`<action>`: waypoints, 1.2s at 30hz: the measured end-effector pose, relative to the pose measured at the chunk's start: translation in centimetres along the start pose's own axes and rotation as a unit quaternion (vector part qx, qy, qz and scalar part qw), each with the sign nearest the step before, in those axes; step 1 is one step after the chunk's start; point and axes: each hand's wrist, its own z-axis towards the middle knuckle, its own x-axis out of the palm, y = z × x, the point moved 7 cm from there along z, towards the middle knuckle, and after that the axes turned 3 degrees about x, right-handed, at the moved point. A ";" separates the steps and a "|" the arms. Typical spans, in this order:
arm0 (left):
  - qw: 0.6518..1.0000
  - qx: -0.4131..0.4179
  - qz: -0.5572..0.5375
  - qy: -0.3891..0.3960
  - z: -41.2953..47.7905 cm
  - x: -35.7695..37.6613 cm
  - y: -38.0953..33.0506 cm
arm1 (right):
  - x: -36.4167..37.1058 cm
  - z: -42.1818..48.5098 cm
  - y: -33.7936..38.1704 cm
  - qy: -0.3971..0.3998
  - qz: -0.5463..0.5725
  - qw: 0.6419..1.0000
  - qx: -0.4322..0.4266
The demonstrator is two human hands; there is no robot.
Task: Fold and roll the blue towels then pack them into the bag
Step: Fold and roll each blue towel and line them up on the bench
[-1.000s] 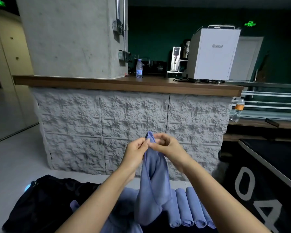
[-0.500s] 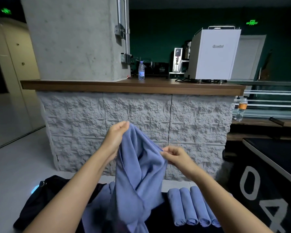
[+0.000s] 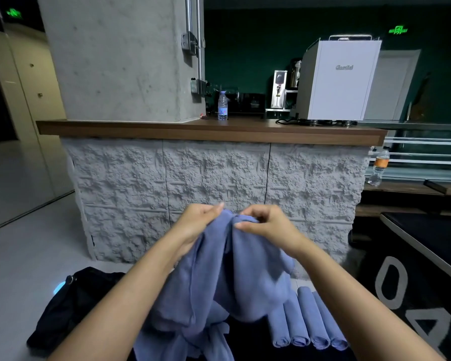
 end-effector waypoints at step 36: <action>1.000 0.001 -0.001 0.014 0.8 2.2 2.0 | 1.0 1.4 -0.7 0.075 -0.146 0.986 0.026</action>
